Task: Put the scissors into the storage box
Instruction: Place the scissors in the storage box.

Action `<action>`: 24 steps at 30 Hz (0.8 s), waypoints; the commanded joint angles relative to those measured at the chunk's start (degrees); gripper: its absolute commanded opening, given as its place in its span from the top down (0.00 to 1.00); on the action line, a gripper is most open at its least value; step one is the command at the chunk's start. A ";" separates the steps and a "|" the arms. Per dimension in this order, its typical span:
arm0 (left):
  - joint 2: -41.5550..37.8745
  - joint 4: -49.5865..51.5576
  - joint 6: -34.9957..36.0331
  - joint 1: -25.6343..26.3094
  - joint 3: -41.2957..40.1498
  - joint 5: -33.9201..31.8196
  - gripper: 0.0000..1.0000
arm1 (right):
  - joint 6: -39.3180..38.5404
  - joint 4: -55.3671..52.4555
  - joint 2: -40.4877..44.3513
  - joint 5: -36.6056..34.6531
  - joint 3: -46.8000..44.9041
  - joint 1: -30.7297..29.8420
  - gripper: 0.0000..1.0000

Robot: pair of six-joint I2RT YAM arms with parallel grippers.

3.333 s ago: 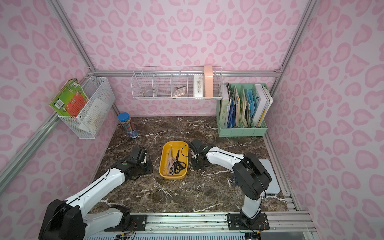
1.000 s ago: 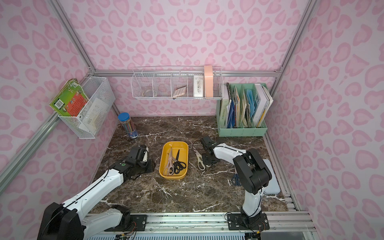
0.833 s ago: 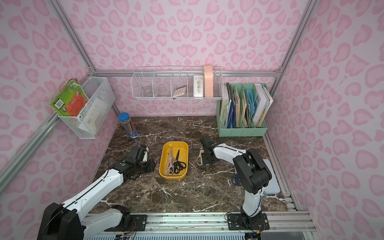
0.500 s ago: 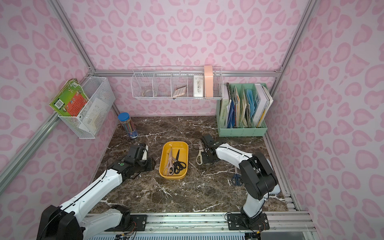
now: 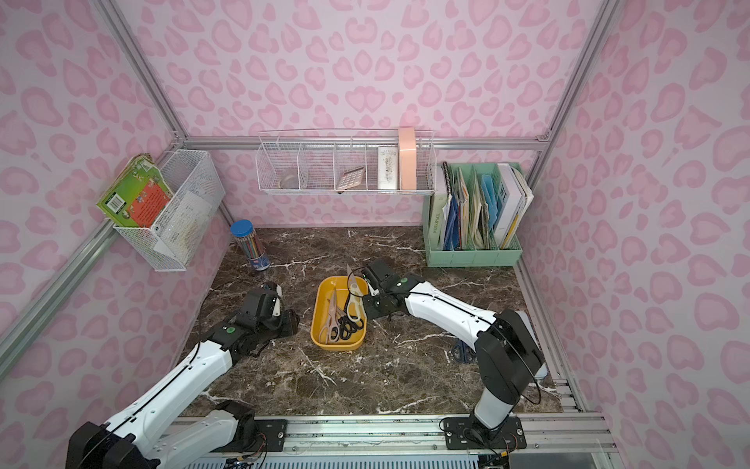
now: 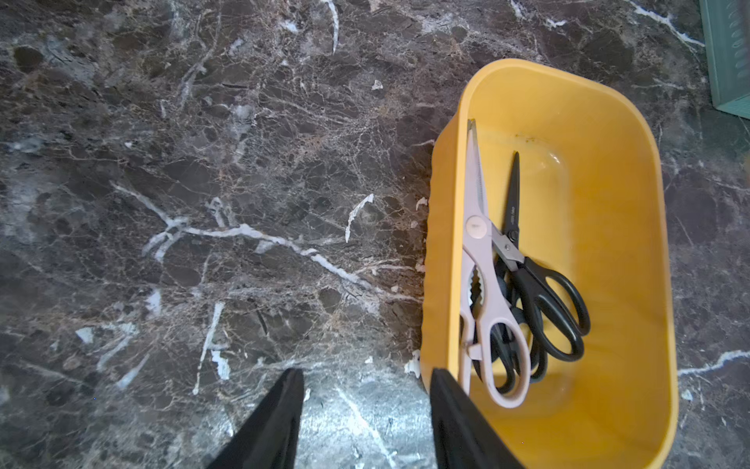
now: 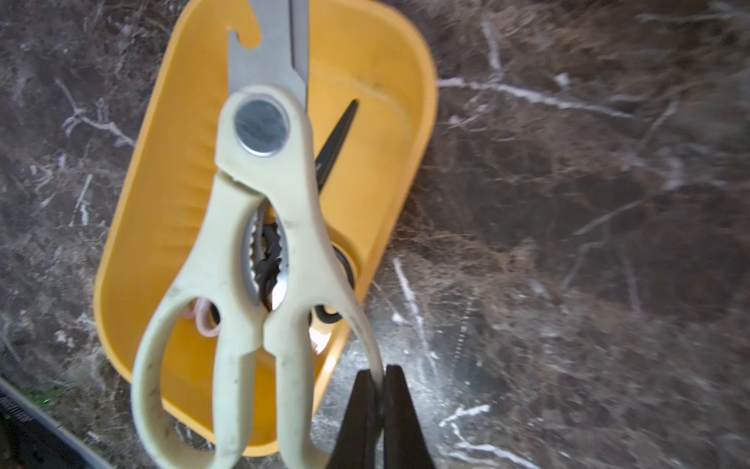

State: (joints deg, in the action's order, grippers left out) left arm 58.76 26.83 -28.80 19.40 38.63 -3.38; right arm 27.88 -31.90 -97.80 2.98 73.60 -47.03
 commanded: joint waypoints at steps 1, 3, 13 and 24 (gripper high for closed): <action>0.42 0.42 -0.83 -0.06 0.12 -0.66 0.45 | 3.66 3.62 -2.50 4.96 0.11 -1.35 1.00; 0.64 0.45 -0.66 -0.02 0.20 -0.67 0.45 | 3.79 5.46 -3.87 6.21 -0.55 -1.91 1.00; 1.51 0.59 -0.65 -0.06 -0.35 -0.67 0.45 | 2.89 5.35 -8.90 6.82 0.63 -2.98 0.79; 1.36 2.83 2.61 0.22 3.98 1.87 0.43 | 2.54 2.90 4.71 -0.53 -1.91 1.03 0.52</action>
State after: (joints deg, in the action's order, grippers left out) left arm 60.36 28.40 -28.49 19.42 40.71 -3.40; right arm 30.76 -27.35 -97.34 6.55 74.00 -48.05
